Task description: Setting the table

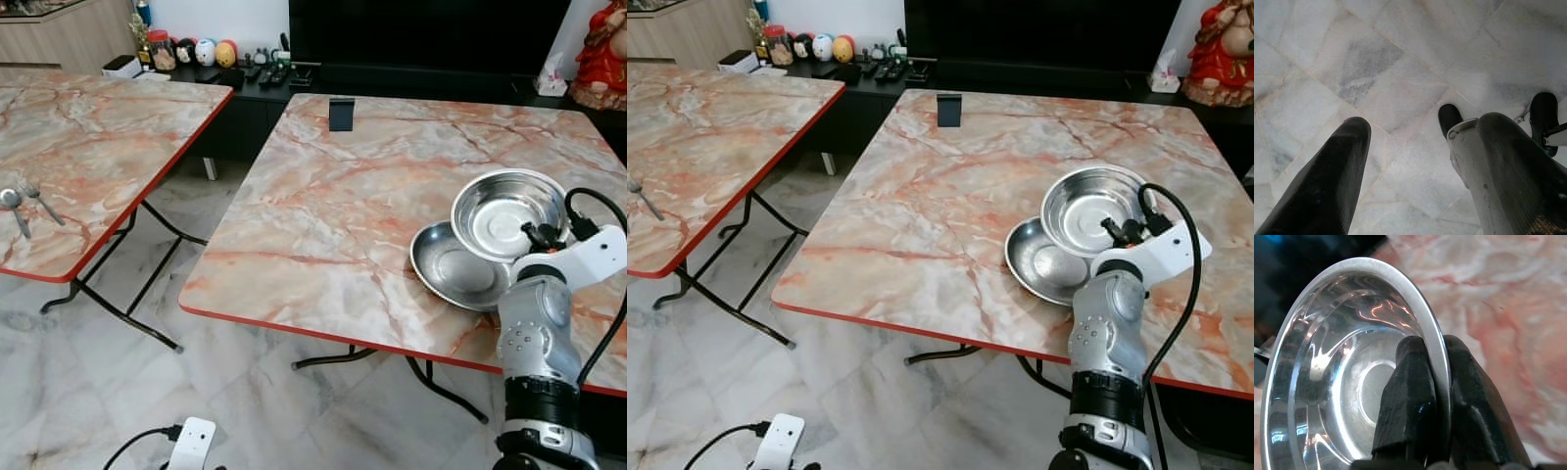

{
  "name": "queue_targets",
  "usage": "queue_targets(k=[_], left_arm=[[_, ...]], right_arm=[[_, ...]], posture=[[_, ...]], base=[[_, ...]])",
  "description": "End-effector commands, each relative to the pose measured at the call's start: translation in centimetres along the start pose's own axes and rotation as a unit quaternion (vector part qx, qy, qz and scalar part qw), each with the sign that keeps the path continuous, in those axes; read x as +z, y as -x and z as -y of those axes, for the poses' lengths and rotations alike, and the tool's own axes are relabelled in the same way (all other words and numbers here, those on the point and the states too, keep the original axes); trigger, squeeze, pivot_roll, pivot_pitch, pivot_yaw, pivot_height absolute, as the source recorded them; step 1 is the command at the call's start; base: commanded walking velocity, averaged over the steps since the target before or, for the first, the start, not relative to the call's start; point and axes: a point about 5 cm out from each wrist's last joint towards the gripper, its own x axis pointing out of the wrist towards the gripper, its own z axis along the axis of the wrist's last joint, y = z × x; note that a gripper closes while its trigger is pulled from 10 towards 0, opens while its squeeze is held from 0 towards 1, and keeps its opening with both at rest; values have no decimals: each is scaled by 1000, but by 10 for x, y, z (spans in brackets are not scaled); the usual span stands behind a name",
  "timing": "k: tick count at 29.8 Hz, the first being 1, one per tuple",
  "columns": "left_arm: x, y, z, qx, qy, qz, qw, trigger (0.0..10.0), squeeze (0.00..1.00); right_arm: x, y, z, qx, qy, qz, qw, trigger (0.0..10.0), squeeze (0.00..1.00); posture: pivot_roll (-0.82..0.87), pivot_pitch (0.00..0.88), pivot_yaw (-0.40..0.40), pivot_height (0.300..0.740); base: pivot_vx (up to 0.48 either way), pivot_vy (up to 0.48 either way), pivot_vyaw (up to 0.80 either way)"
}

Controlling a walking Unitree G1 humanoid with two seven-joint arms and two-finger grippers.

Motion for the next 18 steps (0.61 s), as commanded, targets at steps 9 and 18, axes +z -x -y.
queue_targets(k=[9, 18], left_arm=[[-1, 0, -3, 1, -2, -4, 1000, 10000, 0], [-1, 0, -4, 1, -5, -5, 1000, 10000, 0]], right_arm=[[-15, -3, -9, 1, 22, -74, 997, 10000, 0], [-21, -3, -10, 0, 22, -88, 996, 10000, 0]], posture=[[-15, 0, 26, 731], [-16, 0, 30, 731]], base=[[0, 0, 0], [0, 0, 0]])
